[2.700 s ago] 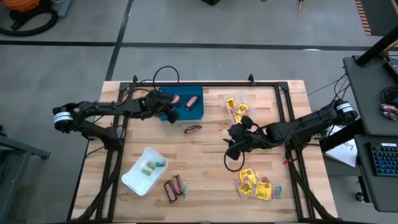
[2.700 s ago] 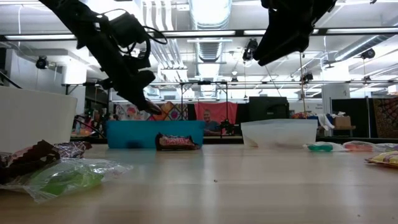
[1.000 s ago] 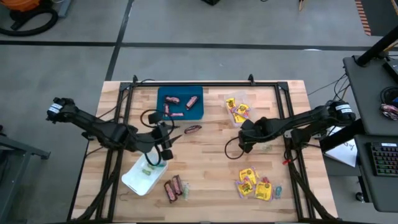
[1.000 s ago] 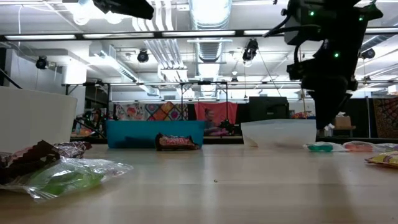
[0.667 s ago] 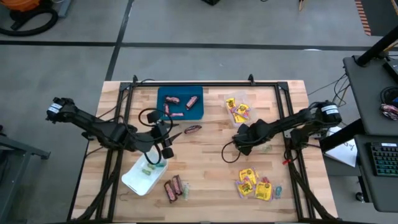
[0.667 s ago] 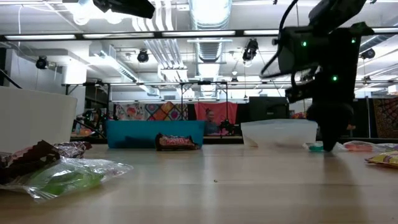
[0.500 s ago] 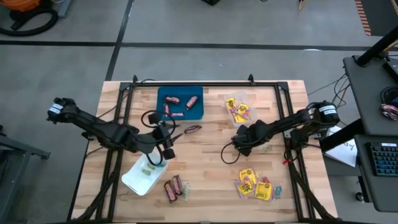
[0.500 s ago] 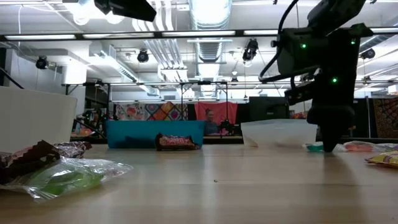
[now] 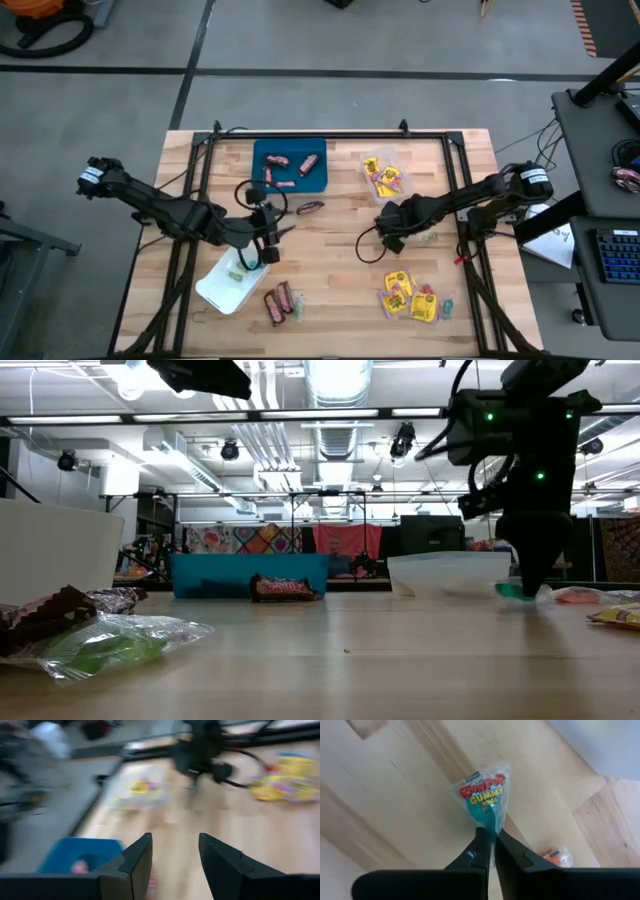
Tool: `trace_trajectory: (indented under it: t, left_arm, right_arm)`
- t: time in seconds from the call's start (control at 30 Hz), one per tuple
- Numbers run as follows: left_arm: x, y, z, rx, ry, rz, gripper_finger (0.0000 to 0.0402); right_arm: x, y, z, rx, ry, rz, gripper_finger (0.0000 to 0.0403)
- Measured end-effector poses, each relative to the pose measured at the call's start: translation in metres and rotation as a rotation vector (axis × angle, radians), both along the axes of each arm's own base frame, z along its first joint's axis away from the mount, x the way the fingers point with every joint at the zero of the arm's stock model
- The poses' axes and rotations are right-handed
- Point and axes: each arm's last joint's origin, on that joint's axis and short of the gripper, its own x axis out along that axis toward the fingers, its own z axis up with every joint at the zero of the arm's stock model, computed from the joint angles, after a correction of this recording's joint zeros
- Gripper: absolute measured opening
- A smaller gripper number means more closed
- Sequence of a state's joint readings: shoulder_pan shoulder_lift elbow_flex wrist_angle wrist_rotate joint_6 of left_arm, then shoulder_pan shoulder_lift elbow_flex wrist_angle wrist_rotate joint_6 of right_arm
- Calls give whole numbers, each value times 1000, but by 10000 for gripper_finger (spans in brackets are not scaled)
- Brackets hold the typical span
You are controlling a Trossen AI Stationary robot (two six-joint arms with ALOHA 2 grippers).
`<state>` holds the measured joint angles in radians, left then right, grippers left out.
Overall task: Sort candy
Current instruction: Put the blue gummy into the white bin
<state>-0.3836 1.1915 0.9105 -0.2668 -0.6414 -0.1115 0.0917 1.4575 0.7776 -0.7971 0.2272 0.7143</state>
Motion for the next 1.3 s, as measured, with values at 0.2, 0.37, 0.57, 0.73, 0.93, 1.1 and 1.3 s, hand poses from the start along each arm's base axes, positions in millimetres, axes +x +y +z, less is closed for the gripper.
trace_trajectory:
  t: [0.2, 0.37, 0.57, 0.73, 0.93, 1.1, 1.3]
  left_arm:
    - [4, -6, -10, -110, -90, -138, 145]
    - [2, -4, -34, -123, -179, -145, 145]
    - [-2, -2, -49, -175, -301, -140, 146]
    - [-6, 0, -56, -204, -362, -139, 148]
    - [4, -3, -63, -212, -365, -132, 174]
    - [27, -6, -75, -185, -386, -124, 204]
    - [58, -5, -92, -165, -355, -88, 213]
  right_arm:
    - [3, 6, 19, 14, -157, 41, 13]
    - [16, 21, 39, 34, -419, 158, 13]
    - [38, 41, 60, 9, -726, 363, 13]
    - [57, 48, 66, -46, -899, 478, 13]
    - [66, 48, 62, -84, -948, 524, 13]
    - [68, 48, 60, -86, -948, 523, 13]
    - [69, 48, 58, -84, -943, 521, 13]
